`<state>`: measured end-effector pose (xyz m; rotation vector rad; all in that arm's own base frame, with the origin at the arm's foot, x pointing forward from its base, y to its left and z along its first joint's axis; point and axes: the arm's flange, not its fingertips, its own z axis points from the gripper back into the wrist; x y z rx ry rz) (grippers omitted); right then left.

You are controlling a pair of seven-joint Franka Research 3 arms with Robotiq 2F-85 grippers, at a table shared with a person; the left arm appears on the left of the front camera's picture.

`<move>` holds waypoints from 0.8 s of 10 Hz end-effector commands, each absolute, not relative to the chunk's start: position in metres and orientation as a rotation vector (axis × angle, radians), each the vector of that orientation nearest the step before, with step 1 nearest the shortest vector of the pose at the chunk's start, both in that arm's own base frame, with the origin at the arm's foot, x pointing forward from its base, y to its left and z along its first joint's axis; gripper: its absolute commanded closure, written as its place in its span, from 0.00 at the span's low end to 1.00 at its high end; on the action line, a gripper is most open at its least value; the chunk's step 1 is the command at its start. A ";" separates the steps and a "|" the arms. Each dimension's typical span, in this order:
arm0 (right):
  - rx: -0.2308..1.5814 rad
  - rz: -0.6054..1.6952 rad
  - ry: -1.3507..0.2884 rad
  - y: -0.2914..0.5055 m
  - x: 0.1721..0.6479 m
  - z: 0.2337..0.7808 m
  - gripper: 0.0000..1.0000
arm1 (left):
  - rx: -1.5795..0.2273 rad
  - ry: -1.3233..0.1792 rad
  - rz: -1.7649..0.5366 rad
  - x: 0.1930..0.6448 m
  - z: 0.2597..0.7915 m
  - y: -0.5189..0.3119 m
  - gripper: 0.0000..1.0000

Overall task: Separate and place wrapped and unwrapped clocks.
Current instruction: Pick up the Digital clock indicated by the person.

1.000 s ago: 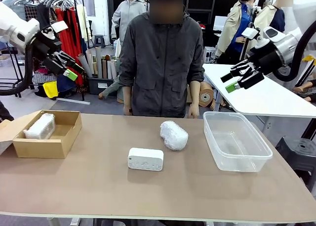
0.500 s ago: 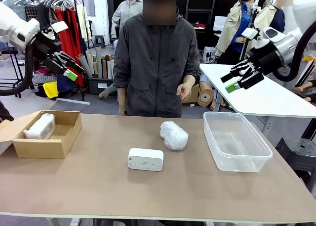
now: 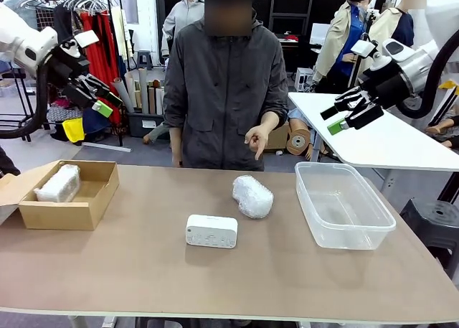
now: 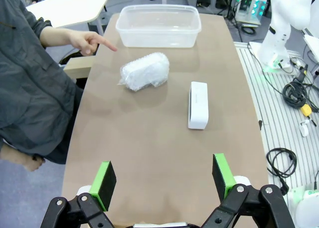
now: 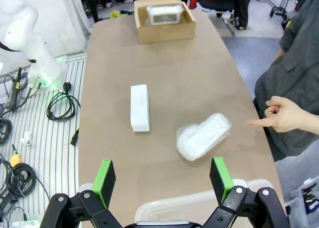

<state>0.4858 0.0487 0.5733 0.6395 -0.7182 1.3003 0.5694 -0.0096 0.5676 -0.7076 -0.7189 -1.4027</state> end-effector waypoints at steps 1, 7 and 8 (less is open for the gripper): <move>0.647 1.302 -0.726 0.050 0.485 0.574 0.00 | -0.707 -0.724 -1.419 0.568 0.567 -0.009 0.00; 0.647 1.302 -0.726 0.050 0.485 0.574 0.00 | -0.707 -0.724 -1.419 0.568 0.567 -0.009 0.00; 0.647 1.302 -0.726 0.050 0.485 0.574 0.00 | -0.707 -0.724 -1.419 0.568 0.567 -0.009 0.00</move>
